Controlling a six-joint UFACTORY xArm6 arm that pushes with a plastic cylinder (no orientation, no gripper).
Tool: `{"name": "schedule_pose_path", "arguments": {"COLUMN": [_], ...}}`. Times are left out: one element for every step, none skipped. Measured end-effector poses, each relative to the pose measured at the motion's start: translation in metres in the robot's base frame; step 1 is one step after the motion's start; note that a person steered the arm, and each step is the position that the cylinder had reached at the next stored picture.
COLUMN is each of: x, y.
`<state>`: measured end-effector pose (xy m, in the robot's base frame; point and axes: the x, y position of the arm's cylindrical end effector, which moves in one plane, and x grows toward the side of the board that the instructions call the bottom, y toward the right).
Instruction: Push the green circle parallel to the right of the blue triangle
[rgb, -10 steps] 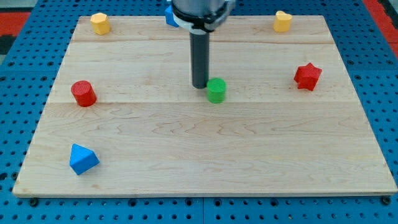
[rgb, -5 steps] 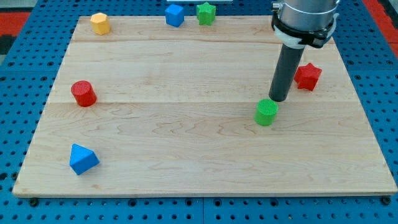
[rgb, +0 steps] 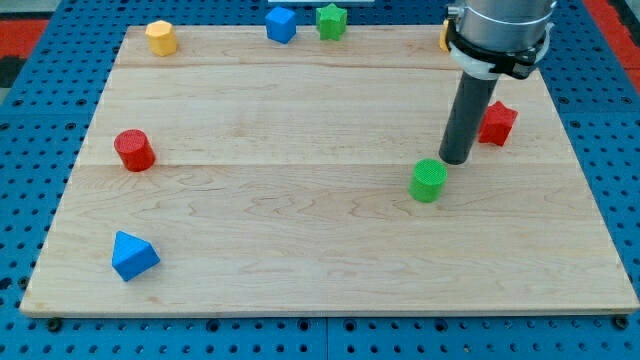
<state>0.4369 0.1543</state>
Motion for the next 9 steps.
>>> {"name": "schedule_pose_path", "arguments": {"x": [0.0,0.0,0.003,0.009,0.004,0.021,0.047,0.091,0.092], "y": [0.022,0.04,0.038,0.024,-0.035,-0.066,-0.068,-0.004,-0.005]}}
